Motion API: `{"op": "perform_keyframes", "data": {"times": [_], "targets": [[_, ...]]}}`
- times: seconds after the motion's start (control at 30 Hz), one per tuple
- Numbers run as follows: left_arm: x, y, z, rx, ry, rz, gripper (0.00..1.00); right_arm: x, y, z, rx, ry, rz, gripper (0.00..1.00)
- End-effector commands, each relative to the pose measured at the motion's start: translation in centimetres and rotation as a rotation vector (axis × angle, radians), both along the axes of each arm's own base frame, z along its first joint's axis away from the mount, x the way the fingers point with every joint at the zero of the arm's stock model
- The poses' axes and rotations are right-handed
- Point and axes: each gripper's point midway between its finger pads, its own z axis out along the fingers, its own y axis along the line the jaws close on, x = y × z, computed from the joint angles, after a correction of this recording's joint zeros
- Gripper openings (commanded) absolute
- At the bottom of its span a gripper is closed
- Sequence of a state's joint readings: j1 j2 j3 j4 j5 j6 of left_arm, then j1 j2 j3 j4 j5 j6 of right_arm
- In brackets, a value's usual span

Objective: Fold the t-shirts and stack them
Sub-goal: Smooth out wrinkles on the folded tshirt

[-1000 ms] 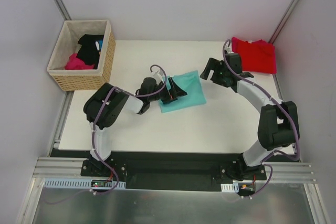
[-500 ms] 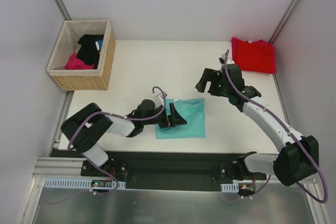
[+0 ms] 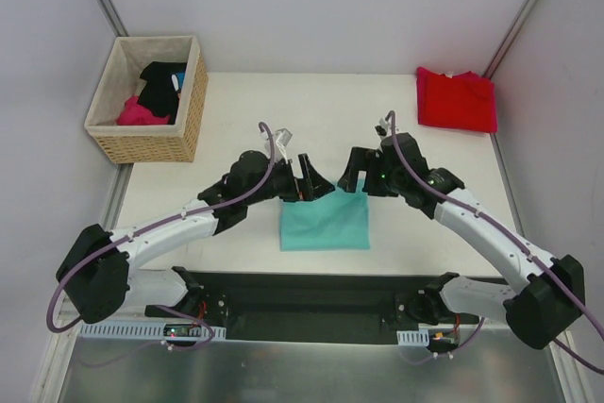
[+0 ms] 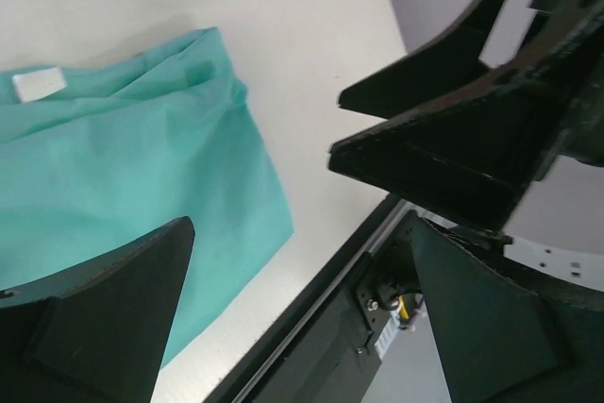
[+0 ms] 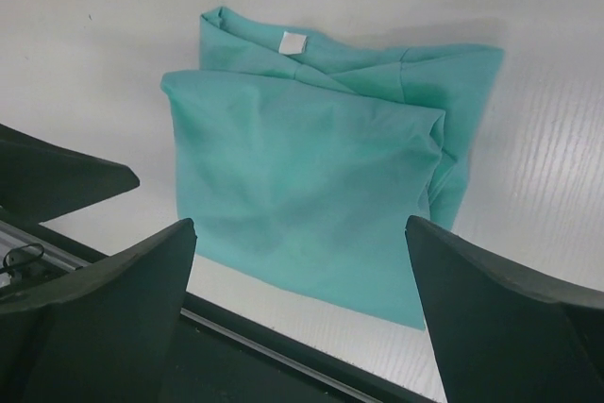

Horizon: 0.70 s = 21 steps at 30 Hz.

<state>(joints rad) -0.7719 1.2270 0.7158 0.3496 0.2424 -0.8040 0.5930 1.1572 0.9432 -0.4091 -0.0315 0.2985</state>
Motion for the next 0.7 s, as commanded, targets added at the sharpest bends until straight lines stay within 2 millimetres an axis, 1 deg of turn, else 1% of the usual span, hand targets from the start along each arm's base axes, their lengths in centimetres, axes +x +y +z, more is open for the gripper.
{"op": "perform_keyframes", "data": {"times": [0.0,0.07,0.1,0.17,0.2,0.27,0.3,0.33,0.37,0.4,0.47,0.5,0.67], "targets": [[0.1,1.7,-4.7,0.141,0.072,0.042,0.99,-0.8,1.1,-1.6,0.008,0.059,0.007,0.97],[0.2,1.9,-5.2,0.139,0.08,0.049,0.99,-0.7,1.6,-2.0,0.01,0.065,0.014,0.97],[0.1,2.1,-5.9,0.152,0.092,0.056,0.99,-0.8,1.7,-2.9,-0.002,0.085,0.014,0.97],[0.6,2.6,-6.6,0.161,0.096,0.078,0.99,-0.7,2.1,-3.5,0.0,0.097,0.017,0.97],[0.6,3.0,-7.5,0.177,0.113,0.088,0.99,-0.6,2.2,-4.2,-0.009,0.113,0.015,0.97],[1.0,3.4,-8.1,0.175,0.128,0.098,0.99,-0.5,2.5,-4.9,-0.007,0.13,0.017,0.97],[1.4,4.0,-9.0,0.185,0.146,0.115,0.99,-0.3,2.7,-5.0,-0.002,0.132,0.019,0.98],[1.7,4.3,-9.1,0.186,0.145,0.123,0.99,-0.2,2.8,-5.7,-0.011,0.146,0.018,0.98],[1.9,4.3,-9.1,0.174,0.14,0.119,0.99,-0.1,2.9,-5.8,-0.011,0.146,0.018,0.98],[2.5,4.9,-9.7,0.173,0.151,0.135,0.99,0.0,3.1,-6.1,-0.011,0.148,0.019,0.98],[2.9,5.1,-9.7,0.154,0.156,0.131,0.99,0.4,3.4,-6.5,-0.012,0.151,0.022,0.98],[3.4,5.5,-9.9,0.152,0.164,0.146,0.99,0.4,3.5,-6.5,-0.013,0.153,0.026,0.98],[4.8,5.9,-9.1,0.14,0.147,0.15,0.99,1.1,4.0,-6.7,-0.022,0.155,0.038,0.98]]}}
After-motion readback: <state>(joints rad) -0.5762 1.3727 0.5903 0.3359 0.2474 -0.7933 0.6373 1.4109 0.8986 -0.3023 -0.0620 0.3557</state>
